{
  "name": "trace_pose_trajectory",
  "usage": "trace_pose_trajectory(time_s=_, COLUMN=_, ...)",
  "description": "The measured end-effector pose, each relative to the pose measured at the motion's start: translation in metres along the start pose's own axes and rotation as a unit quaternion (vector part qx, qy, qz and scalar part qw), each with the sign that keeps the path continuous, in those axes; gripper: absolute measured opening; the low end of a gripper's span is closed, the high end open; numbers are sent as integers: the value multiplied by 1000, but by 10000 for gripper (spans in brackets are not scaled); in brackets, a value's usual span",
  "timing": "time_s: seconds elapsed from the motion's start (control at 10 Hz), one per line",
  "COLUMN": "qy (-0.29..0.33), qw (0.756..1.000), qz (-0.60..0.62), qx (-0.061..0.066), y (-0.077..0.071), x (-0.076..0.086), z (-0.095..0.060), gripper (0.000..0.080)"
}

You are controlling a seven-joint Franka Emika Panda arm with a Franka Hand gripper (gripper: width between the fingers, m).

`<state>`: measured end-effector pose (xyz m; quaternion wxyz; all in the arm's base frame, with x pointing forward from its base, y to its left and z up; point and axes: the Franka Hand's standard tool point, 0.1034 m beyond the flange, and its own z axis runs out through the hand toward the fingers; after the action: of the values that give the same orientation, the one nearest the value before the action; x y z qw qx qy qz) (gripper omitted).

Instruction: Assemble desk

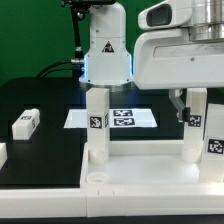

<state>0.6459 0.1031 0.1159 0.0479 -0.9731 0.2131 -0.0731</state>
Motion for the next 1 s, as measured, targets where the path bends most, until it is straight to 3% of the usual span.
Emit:
trace_pose_trajectory(time_s=0.1, qy=0, qw=999, qz=33, qx=0, y=0, x=0, z=0, gripper=337)
trace_pose_trajectory(time_s=0.2, qy=0, qw=998, qz=55, qx=-1, y=1, x=0, z=0, gripper=284)
trace_pose_trajectory(time_s=0.5, qy=-3, qw=965, qz=263, qx=-6, y=7, x=0, z=1, gripper=285)
trace_pose_trajectory(time_s=0.7, qy=-13, qw=897, qz=442, qx=-3, y=9, x=-4, z=0, gripper=285)
trace_pose_trajectory(time_s=1.0, qy=-24, qw=860, qz=510, qx=-3, y=11, x=-5, z=0, gripper=285)
